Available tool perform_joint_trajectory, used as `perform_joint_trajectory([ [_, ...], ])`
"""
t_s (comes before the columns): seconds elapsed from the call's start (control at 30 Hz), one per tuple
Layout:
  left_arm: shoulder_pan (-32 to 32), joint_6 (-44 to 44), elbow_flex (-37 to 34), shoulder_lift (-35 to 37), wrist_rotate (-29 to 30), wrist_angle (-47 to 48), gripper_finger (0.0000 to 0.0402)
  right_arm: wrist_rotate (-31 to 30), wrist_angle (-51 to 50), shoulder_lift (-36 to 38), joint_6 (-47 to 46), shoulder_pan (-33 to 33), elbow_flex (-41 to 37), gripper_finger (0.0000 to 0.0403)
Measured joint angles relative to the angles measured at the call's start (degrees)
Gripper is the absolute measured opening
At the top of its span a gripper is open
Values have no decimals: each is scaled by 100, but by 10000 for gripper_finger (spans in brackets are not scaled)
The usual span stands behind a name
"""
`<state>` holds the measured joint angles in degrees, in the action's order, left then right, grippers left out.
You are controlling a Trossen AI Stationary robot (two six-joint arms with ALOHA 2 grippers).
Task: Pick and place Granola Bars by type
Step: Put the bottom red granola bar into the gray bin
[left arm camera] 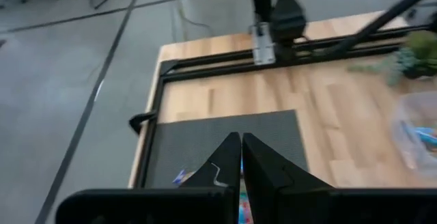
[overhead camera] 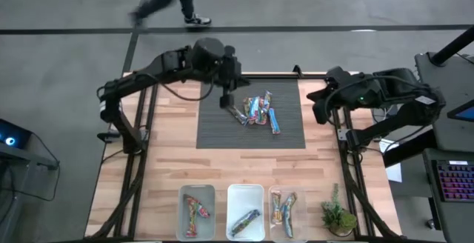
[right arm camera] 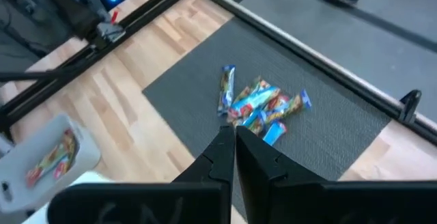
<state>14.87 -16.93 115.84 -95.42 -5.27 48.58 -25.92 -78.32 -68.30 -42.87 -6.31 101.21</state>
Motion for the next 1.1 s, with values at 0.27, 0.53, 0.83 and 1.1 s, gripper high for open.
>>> perform_joint_trajectory([
  [0.27, 530, 362, -285, -7, -123, -193, 0, -21, 116, -133, 13, 465, 0, 9],
  [0.53, 684, 312, -287, -7, -125, -193, 0, 189, 169, -132, 194, 1154, 0, 8],
  [0.83, 1000, 231, -348, -7, -158, -189, 0, 1264, 388, -812, 456, 1753, 0, 9],
  [1.1, 1348, 243, -364, 9, -731, 568, 0, 1683, 415, -1665, 669, 2077, 46, 9],
])
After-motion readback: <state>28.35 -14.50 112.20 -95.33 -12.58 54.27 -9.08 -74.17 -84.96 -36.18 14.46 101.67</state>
